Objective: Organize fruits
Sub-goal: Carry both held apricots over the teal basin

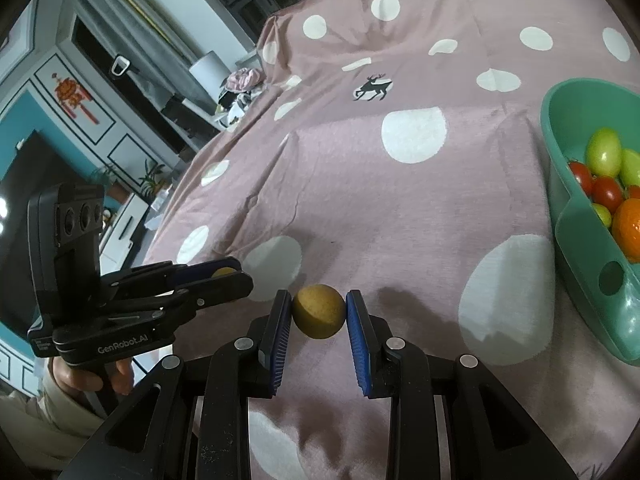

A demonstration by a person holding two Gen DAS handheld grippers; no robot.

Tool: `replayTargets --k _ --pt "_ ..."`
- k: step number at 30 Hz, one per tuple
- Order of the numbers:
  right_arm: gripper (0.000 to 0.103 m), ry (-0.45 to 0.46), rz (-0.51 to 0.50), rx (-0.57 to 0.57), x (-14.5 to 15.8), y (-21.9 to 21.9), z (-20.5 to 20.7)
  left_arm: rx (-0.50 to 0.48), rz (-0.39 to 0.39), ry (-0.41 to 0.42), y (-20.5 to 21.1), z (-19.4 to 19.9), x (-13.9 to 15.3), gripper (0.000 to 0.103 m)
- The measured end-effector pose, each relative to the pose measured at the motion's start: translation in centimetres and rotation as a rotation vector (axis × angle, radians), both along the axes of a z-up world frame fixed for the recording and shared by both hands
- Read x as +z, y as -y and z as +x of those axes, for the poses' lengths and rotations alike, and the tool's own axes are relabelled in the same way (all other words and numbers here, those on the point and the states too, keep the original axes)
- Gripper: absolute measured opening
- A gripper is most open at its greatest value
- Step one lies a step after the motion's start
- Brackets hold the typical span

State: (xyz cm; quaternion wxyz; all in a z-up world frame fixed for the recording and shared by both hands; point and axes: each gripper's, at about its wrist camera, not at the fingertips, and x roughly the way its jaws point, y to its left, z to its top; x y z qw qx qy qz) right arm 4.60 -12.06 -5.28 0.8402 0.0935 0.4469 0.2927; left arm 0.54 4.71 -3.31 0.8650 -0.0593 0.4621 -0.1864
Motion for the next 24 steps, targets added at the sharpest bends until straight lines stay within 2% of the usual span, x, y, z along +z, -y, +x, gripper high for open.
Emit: replayTargets --k 24 --pt "0.030 0.026 0.056 -0.022 0.6 1.9 -0.6 -0.032 0.044 0.010 2.4 -0.1 1.1 0.027"
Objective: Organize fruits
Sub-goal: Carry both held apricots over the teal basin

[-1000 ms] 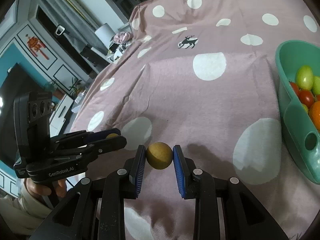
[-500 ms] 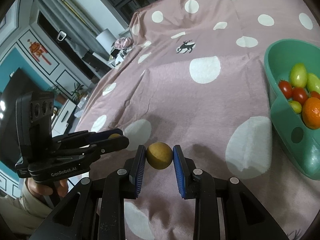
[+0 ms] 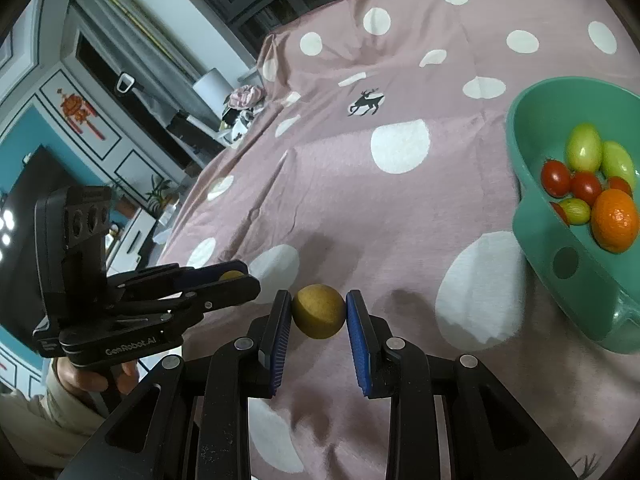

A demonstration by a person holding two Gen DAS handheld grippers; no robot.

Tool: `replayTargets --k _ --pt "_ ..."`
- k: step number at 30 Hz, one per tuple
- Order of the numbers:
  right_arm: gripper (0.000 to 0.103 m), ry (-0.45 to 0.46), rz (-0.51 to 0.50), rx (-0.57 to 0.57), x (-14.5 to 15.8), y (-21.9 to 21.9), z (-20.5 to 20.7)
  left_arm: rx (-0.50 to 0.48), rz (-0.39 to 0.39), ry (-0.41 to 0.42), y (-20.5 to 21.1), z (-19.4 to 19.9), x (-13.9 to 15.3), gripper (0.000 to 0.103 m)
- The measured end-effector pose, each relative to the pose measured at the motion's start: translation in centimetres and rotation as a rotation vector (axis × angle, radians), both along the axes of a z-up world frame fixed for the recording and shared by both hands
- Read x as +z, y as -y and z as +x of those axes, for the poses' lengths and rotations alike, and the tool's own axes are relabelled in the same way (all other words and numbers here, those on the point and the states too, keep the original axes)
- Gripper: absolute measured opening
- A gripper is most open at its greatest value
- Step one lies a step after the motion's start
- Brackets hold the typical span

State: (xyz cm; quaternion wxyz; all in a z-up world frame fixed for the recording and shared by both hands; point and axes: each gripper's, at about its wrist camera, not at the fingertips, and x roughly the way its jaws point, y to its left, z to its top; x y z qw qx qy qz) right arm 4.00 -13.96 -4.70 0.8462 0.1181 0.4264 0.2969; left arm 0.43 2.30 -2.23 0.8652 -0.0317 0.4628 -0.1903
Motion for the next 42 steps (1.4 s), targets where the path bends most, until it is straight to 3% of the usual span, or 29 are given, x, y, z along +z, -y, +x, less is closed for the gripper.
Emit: replayTargets --k 42 --pt "0.030 0.051 0.072 -0.046 0.9 3.1 -1.6 -0.050 0.050 0.031 3.8 0.1 1.3 0.027"
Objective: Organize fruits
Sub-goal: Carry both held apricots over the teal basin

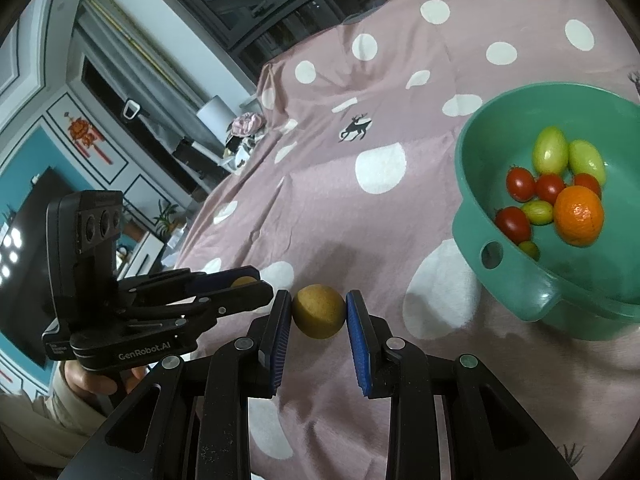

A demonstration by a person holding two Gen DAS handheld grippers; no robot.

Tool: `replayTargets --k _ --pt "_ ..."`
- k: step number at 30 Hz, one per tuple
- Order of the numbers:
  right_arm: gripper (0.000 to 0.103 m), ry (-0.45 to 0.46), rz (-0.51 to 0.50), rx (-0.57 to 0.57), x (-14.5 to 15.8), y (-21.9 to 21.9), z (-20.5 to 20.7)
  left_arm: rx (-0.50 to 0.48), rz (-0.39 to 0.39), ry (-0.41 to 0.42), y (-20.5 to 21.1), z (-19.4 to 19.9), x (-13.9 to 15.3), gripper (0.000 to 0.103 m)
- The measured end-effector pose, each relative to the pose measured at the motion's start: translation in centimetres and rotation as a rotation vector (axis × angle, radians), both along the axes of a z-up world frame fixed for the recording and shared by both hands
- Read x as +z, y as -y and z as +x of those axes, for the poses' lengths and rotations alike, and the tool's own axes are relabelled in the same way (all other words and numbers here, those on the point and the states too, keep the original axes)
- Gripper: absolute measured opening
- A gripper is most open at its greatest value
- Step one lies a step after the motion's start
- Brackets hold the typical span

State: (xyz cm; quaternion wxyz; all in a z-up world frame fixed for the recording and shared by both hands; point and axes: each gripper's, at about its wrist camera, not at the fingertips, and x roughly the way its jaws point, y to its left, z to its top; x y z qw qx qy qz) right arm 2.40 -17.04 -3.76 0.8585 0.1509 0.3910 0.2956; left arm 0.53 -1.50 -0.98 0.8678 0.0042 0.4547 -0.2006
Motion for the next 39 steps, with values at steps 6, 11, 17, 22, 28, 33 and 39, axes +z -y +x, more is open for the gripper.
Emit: replayTargets --k 6,11,17,22,28,33,39 --pt "0.030 0.009 0.008 -0.014 0.2 0.5 -0.3 -0.003 0.005 0.009 0.3 0.2 0.3 0.027" --pt "0.030 0.020 0.015 -0.022 0.5 0.9 -0.6 -0.003 0.007 0.022 0.4 0.3 0.7 0.027" --pt "0.030 0.030 0.023 -0.030 0.6 1.3 -1.1 -0.011 0.011 0.031 0.7 0.3 1.0 0.027" --pt "0.030 0.041 0.030 -0.041 1.0 1.7 -1.3 -0.017 0.015 0.042 1.0 0.4 1.4 0.027" --pt "0.030 0.050 0.039 -0.054 1.3 2.4 -1.5 -0.032 0.016 0.059 1.7 0.7 2.0 0.027" --pt "0.030 0.059 0.044 -0.066 1.6 2.9 -1.6 -0.041 0.016 0.069 2.2 0.9 2.4 0.027" --pt "0.030 0.072 0.049 -0.082 1.9 3.4 -1.9 -0.057 0.018 0.087 3.0 1.1 3.0 0.027"
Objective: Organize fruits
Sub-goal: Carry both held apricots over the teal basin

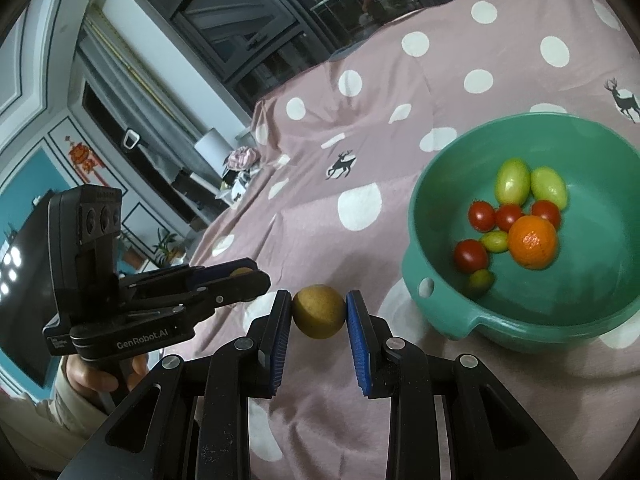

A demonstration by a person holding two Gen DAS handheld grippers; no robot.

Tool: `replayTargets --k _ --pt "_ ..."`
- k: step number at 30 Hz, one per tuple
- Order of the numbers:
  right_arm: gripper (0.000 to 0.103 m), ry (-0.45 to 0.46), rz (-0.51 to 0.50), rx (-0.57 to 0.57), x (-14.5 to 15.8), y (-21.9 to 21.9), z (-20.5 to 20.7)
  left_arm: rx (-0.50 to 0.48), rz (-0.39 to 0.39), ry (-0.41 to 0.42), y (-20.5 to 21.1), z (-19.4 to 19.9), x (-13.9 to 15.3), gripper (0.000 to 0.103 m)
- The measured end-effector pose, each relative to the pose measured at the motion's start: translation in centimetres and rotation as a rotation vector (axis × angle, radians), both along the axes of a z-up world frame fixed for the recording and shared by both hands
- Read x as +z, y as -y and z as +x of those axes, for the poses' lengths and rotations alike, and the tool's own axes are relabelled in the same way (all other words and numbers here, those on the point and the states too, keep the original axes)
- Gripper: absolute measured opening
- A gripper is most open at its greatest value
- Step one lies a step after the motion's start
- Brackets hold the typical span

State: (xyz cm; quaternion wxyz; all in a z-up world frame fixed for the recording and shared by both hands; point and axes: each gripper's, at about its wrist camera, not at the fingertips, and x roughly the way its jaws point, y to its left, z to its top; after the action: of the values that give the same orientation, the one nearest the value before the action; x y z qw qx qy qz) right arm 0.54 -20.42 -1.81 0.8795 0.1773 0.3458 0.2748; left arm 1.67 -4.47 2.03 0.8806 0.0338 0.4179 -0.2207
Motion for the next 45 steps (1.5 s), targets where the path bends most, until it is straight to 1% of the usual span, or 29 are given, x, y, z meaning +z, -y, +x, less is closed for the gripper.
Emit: replayTargets --k 27,45 --pt "0.030 0.032 -0.008 -0.073 0.9 2.4 0.3 -0.080 0.010 0.060 3.8 1.8 2.0 0.027" --pt "0.030 0.039 -0.002 -0.121 0.8 4.4 0.3 -0.136 0.027 0.074 6.2 3.1 2.2 0.027"
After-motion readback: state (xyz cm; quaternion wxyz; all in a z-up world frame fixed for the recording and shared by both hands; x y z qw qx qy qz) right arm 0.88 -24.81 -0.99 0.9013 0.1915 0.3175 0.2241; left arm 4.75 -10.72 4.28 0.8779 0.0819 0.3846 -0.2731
